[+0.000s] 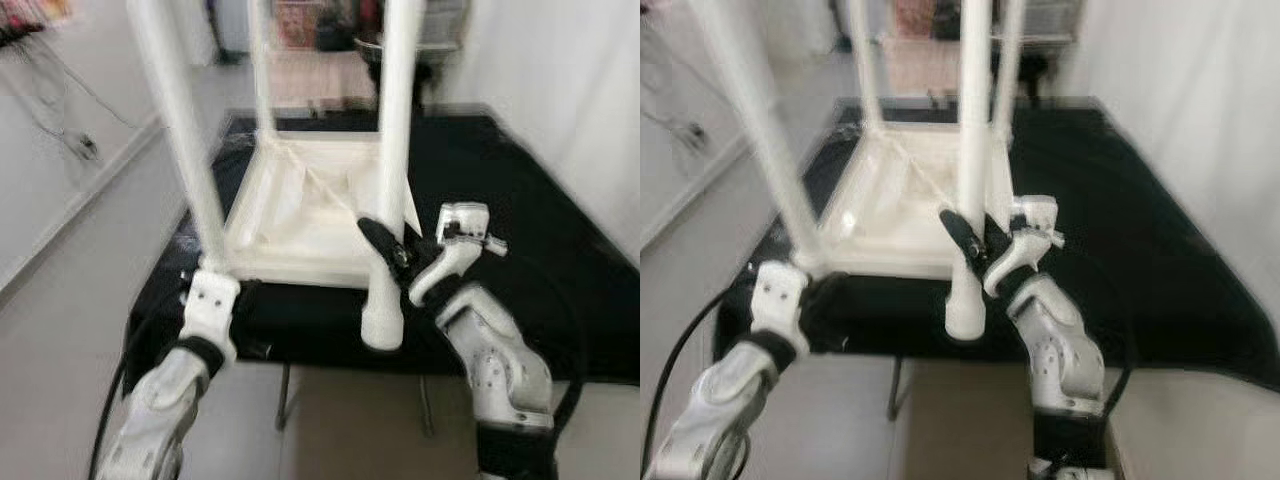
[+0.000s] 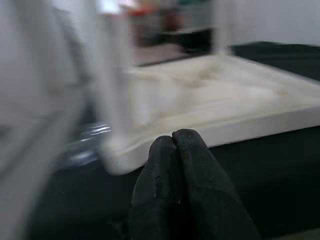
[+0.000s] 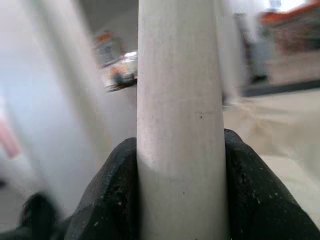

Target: Building children table

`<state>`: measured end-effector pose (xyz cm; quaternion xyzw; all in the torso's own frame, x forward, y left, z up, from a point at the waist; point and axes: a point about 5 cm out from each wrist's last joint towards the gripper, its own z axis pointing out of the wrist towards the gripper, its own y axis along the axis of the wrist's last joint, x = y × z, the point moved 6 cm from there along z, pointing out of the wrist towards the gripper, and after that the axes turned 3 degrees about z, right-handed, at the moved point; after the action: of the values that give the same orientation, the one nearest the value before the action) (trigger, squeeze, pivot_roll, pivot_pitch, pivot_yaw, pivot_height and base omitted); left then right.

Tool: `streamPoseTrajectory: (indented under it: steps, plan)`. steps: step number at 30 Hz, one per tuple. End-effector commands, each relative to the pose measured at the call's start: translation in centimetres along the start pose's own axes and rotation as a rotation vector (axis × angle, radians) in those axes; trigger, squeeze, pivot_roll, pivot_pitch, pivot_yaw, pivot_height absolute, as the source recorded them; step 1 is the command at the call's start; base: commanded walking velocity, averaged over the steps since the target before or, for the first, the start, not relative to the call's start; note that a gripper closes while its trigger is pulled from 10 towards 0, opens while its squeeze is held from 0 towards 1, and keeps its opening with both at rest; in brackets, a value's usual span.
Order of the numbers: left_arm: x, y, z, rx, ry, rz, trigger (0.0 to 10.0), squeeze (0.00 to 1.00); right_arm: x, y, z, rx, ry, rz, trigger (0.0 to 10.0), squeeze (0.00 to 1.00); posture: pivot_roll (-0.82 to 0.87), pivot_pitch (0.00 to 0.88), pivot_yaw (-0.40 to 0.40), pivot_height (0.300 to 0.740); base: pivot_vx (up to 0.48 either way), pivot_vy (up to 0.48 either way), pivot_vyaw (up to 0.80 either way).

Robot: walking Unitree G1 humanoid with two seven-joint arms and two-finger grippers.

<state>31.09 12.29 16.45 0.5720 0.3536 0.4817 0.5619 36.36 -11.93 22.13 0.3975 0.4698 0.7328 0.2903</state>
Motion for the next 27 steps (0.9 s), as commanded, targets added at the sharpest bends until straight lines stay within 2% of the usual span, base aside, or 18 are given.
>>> streamPoseTrajectory:
  steps: [1, 6, 13, 14, 18, 27]
  plan:
    - [-0.5, -1.7, -0.1, 0.062, -0.033, -0.016, 10.0, 0.0, 0.8, -0.6, -0.1, 0.0, 0.025, 0.016, 10.0, 0.0, -0.11, 0.0, 0.013, 0.74, 0.0, 0.0, 0.0]
    - [-0.7, -1.8, -0.2, 0.065, -0.052, -0.02, 10.0, 0.0, 0.7, -0.8, -0.1, 0.005, 0.02, 0.002, 10.0, 0.0, -0.12, 0.0, 0.014, 0.74, 0.0, 0.0, 0.0]
    - [-0.9, -1.9, -0.1, 0.053, -0.059, -0.028, 10.0, 0.0, 1.4, -3.1, -0.3, 0.063, 0.014, -0.022, 10.0, 0.0, -0.11, 0.0, 0.01, 0.74, 0.0, 0.0, 0.0]
    - [-0.8, -1.9, -0.1, 0.046, -0.056, -0.027, 10.0, 0.0, 1.2, -4.0, -0.4, 0.089, -0.009, -0.028, 10.0, 0.0, -0.11, 0.0, 0.008, 0.74, 0.0, 0.0, 0.0]
    - [-0.7, -1.8, -0.2, 0.039, -0.054, -0.023, 10.0, 0.0, 0.8, -5.2, -0.4, 0.121, -0.039, -0.039, 10.0, 0.0, -0.11, 0.0, 0.008, 0.74, 0.0, 0.0, 0.0]
    - [-0.6, -1.8, -0.2, 0.033, -0.055, -0.018, 10.0, 0.0, 0.4, -6.0, -0.3, 0.141, -0.072, -0.035, 10.0, 0.0, -0.11, 0.0, 0.01, 0.74, 0.0, 0.0, 0.0]
